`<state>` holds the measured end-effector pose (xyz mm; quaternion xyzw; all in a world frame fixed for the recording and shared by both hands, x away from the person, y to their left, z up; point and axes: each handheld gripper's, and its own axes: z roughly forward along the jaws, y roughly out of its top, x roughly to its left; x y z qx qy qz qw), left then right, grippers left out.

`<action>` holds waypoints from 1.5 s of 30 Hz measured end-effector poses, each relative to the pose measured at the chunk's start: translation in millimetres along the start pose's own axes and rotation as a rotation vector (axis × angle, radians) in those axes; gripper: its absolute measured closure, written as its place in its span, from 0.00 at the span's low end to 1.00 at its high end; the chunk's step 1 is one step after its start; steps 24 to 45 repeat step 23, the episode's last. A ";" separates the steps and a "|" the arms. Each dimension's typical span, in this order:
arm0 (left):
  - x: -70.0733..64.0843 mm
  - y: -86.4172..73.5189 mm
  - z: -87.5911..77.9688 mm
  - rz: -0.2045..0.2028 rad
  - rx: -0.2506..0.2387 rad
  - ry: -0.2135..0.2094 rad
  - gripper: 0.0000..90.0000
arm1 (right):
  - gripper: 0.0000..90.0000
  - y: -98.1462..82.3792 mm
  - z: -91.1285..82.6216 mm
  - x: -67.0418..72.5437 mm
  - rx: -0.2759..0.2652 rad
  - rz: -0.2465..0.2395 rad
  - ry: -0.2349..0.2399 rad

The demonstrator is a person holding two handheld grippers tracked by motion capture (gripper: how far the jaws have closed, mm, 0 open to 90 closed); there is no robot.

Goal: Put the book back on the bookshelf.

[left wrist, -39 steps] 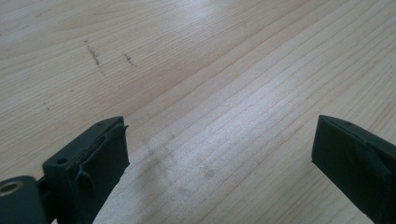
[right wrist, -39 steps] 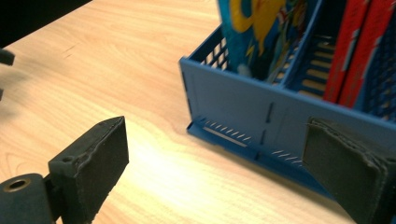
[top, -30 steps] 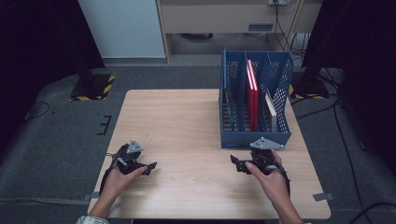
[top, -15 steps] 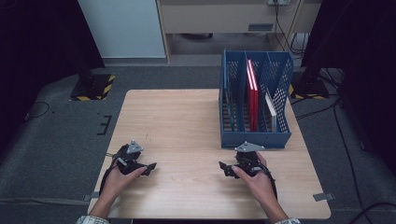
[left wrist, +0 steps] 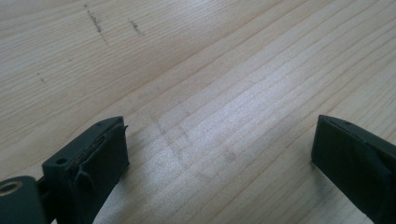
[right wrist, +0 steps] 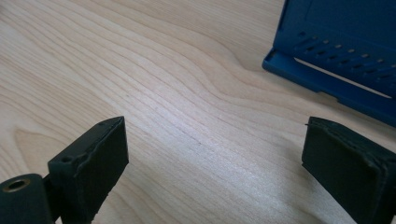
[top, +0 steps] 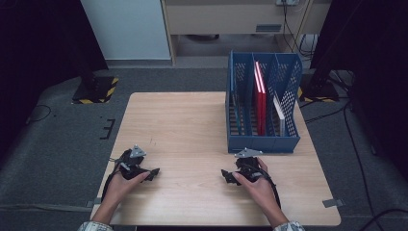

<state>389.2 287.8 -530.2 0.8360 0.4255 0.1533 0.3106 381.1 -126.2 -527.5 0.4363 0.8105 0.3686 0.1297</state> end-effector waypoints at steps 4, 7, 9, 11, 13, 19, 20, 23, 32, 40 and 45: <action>1.2 -0.6 0.8 -0.005 -0.008 0.004 0.03 | 0.08 -2.8 4.0 0.8 0.019 0.020 -0.019; 1.5 -1.1 1.1 -0.003 -0.013 0.008 0.02 | 0.07 -5.1 5.4 2.2 0.010 0.001 -0.032; 1.3 -1.4 1.3 -0.001 -0.014 0.007 0.02 | 0.07 -5.4 5.7 2.1 0.006 -0.006 -0.034; 1.8 -1.7 1.2 0.000 -0.015 0.008 0.02 | 0.07 -6.4 6.0 2.4 -0.001 -0.008 -0.039; 2.1 -2.1 1.3 -0.001 -0.018 0.009 0.02 | 0.07 -8.0 6.6 3.5 -0.009 -0.017 -0.053; 2.7 -4.6 2.0 -0.003 -0.039 0.011 0.00 | 0.06 -8.9 8.5 6.9 0.002 -0.060 -0.088; 2.8 -4.8 2.1 -0.003 -0.041 0.011 0.00 | 0.06 -8.9 8.5 6.8 0.002 -0.060 -0.088; 2.8 -5.8 2.6 -0.001 -0.050 0.013 0.00 | 0.06 -8.9 8.6 6.9 0.001 -0.060 -0.090; 2.8 -5.8 2.6 -0.001 -0.050 0.013 0.00 | 0.06 -8.9 8.6 6.9 0.001 -0.060 -0.090; 2.8 -5.8 2.6 -0.001 -0.050 0.013 0.00 | 0.06 -8.9 8.6 6.9 0.001 -0.060 -0.090; 2.8 -5.8 2.6 -0.001 -0.050 0.013 0.00 | 0.06 -8.9 8.6 6.9 0.001 -0.060 -0.090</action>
